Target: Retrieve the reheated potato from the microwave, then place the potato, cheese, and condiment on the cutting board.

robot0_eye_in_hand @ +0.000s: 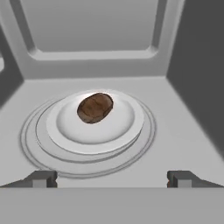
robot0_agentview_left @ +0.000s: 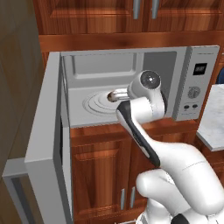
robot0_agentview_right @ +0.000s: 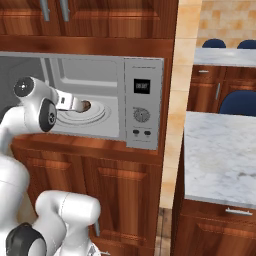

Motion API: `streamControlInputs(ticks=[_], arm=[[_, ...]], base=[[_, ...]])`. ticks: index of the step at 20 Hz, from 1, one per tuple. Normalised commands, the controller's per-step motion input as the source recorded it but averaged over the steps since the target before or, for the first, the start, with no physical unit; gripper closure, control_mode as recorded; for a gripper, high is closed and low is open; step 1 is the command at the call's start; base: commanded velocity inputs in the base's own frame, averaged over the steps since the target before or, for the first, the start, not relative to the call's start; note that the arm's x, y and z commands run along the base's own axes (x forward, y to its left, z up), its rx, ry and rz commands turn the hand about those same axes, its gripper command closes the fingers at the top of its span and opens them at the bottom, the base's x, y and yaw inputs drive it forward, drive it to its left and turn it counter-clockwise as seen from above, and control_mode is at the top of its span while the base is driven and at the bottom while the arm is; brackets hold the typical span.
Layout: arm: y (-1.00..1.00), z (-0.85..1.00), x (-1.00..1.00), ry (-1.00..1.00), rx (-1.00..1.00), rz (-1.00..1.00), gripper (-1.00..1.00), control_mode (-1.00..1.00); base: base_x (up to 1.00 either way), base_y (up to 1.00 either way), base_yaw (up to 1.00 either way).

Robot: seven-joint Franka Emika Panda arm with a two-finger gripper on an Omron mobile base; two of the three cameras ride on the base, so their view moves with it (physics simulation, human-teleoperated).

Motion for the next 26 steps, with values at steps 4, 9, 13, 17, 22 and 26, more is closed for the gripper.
streamControlInputs(ticks=[4, 9, 13, 17, 22, 26], arm=[[0.07, -0.11, 0.61, 0.0, 0.0, 0.01, -1.0, -1.0], [0.15, -0.14, 0.56, 0.02, 0.0, 0.0, -1.0, -1.0], [0.14, -0.21, 0.57, 0.02, 0.0, 0.0, -1.0, -1.0], [0.05, -0.23, 0.55, 0.04, 0.0, 0.0, -1.0, -1.0], [0.05, -0.26, 0.41, 0.04, 0.0, 0.0, -1.0, -1.0], [0.11, -0.18, 0.42, 0.0, 0.0, 0.0, -1.0, -1.0]], base=[[0.0, 0.0, 0.0], [0.0, 0.0, 0.0], [0.0, 0.0, 0.0], [0.0, 0.0, 0.0], [0.0, 0.0, 0.0], [0.0, 0.0, 0.0]])
